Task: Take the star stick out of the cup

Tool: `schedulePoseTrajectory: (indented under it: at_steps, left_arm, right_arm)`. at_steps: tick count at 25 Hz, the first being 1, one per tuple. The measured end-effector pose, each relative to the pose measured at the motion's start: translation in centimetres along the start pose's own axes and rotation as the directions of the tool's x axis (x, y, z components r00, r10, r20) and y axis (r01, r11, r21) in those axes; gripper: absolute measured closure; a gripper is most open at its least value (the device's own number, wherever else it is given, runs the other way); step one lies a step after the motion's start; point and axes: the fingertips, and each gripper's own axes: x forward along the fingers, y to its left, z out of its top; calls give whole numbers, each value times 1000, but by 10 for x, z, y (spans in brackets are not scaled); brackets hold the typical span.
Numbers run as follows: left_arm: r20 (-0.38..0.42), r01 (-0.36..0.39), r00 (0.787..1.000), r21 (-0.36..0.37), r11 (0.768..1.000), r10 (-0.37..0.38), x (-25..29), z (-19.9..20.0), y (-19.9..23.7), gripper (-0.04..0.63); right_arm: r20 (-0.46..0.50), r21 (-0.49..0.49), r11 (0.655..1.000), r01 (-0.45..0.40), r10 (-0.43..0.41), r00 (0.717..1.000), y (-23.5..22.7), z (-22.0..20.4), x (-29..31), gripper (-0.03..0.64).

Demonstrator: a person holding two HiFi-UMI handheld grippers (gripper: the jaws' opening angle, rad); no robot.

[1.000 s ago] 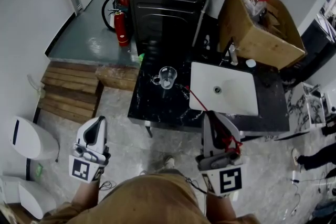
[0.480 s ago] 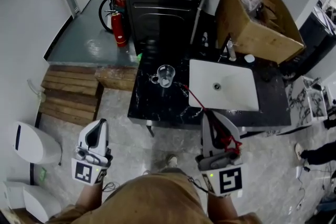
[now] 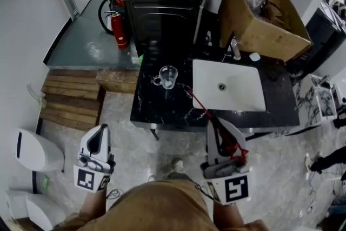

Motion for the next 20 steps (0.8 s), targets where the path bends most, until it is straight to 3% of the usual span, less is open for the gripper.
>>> schedulePoseTrajectory:
  at_steps: [8, 20]
  left_arm:
    - [2, 7, 1000, 9, 1000, -7, 2, 4, 1, 595]
    - [20, 15, 1000, 8, 1000, -15, 3, 7, 0, 595]
  right_arm:
    - [1, 27, 999, 31, -31, 1000, -2, 6, 1, 604]
    - [-5, -7, 1000, 22, -22, 1000, 2, 3, -1, 604]
